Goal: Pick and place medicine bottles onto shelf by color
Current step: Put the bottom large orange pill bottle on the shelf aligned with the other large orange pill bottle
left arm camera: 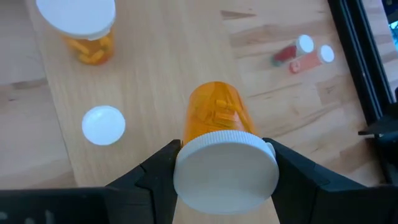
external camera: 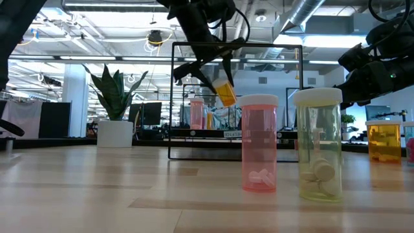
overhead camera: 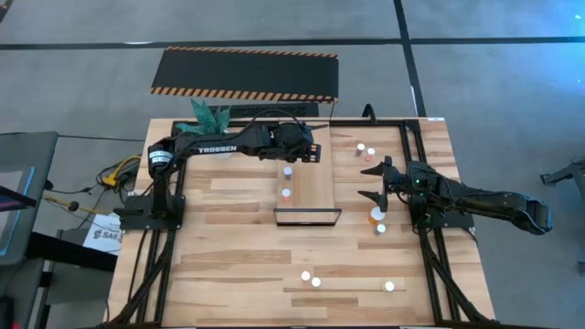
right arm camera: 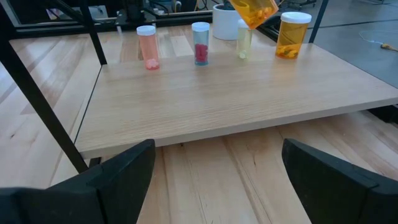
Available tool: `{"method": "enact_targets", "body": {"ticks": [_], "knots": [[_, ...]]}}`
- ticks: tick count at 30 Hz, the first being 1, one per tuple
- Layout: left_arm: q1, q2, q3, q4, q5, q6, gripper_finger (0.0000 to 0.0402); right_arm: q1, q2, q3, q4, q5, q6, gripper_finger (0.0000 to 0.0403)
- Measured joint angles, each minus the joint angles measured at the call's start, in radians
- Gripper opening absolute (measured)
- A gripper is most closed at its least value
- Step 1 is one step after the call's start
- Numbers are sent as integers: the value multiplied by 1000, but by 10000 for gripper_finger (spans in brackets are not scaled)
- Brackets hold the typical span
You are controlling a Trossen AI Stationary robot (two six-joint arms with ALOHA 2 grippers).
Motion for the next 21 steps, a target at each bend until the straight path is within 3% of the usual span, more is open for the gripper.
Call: {"method": "enact_targets", "body": {"ticks": [21], "knots": [[-1,65,24,-57,129,-75,181,0,-1,0,3,0,0,374]]}}
